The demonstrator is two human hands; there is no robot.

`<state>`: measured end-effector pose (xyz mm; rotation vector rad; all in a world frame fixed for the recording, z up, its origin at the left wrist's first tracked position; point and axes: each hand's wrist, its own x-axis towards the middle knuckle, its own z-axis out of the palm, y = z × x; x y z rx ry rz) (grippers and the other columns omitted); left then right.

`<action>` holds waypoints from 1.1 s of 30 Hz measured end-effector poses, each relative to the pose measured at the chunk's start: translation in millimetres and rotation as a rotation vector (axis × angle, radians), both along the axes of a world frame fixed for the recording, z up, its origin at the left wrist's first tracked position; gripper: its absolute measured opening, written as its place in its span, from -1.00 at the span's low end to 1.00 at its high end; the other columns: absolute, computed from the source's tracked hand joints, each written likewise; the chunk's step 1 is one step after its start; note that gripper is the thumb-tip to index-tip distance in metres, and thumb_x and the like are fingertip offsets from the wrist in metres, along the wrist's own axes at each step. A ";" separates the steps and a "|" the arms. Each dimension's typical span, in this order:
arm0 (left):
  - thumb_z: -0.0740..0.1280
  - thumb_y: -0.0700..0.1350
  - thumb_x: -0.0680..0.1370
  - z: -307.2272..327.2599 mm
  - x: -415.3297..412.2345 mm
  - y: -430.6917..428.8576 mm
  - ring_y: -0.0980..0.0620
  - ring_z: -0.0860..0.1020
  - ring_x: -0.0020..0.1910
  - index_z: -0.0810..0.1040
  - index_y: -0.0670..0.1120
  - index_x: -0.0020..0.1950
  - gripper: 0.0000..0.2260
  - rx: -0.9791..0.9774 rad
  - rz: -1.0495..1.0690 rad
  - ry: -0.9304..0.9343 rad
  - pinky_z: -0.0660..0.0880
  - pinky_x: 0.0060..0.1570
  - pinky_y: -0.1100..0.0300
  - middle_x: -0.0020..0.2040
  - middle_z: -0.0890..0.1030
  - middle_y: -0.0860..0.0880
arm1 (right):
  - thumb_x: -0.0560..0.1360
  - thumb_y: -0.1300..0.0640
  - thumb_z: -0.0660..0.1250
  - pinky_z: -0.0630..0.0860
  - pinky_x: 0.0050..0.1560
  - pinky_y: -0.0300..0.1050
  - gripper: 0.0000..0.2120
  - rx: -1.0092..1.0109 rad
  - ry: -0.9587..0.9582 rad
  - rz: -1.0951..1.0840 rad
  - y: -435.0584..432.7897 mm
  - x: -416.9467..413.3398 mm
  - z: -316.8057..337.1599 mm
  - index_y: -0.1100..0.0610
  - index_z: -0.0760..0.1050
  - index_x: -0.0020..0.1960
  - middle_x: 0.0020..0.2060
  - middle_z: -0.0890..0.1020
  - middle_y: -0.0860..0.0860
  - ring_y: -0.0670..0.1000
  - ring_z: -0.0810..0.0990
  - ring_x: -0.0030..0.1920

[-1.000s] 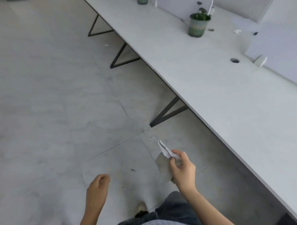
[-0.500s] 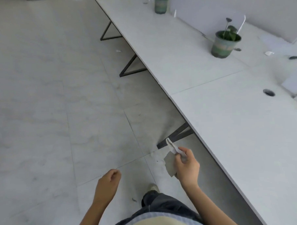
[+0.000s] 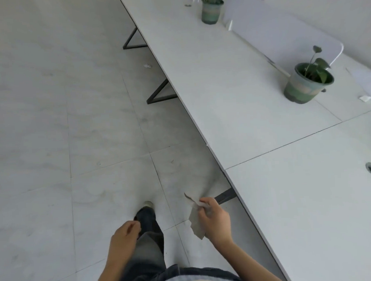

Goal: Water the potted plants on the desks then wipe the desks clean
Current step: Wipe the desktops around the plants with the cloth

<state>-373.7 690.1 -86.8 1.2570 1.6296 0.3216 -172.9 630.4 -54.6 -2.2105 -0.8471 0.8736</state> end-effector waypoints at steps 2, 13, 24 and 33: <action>0.18 -0.17 0.57 -3.7 4.6 43.8 -0.17 0.57 -0.08 0.45 -0.01 -0.29 -0.76 -0.013 -0.005 -0.018 0.36 -0.20 0.12 -0.20 0.59 -0.10 | 0.49 0.17 0.21 0.50 -0.09 -0.09 -0.76 -0.012 0.003 -0.033 35.6 4.1 -2.9 0.12 0.51 0.13 -0.21 0.62 0.04 0.09 0.61 -0.10; 0.18 -0.17 0.57 25.8 60.1 285.9 -0.10 0.53 -0.09 0.47 0.04 -0.22 -0.79 0.080 -0.338 -0.122 0.36 -0.20 0.25 -0.14 0.59 -0.09 | 0.48 0.18 0.24 0.47 -0.23 -0.10 -0.81 0.041 0.033 -0.385 199.6 3.6 11.2 0.06 0.53 0.05 -0.37 0.58 0.05 0.09 0.53 -0.35; 0.19 -0.15 0.57 9.4 136.4 342.9 -0.11 0.55 -0.10 0.52 -0.05 -0.21 -0.82 -0.011 -0.561 -0.107 0.39 -0.20 0.20 -0.11 0.62 -0.19 | 0.44 0.23 0.28 0.47 -0.16 -0.15 -0.82 0.049 0.079 -0.532 247.4 49.1 15.3 -0.05 0.51 -0.12 -0.31 0.63 -0.01 0.06 0.58 -0.23; 0.23 -0.17 0.56 36.7 269.0 416.5 -0.03 0.58 0.00 0.54 -0.05 -0.02 -0.89 0.184 -0.637 -0.171 0.39 -0.06 0.23 -0.10 0.64 -0.04 | 0.45 0.20 0.34 0.54 -0.09 -0.03 -0.90 0.494 0.114 -1.064 288.4 211.0 49.3 0.04 0.50 -0.06 -0.17 0.60 -0.06 0.01 0.57 -0.11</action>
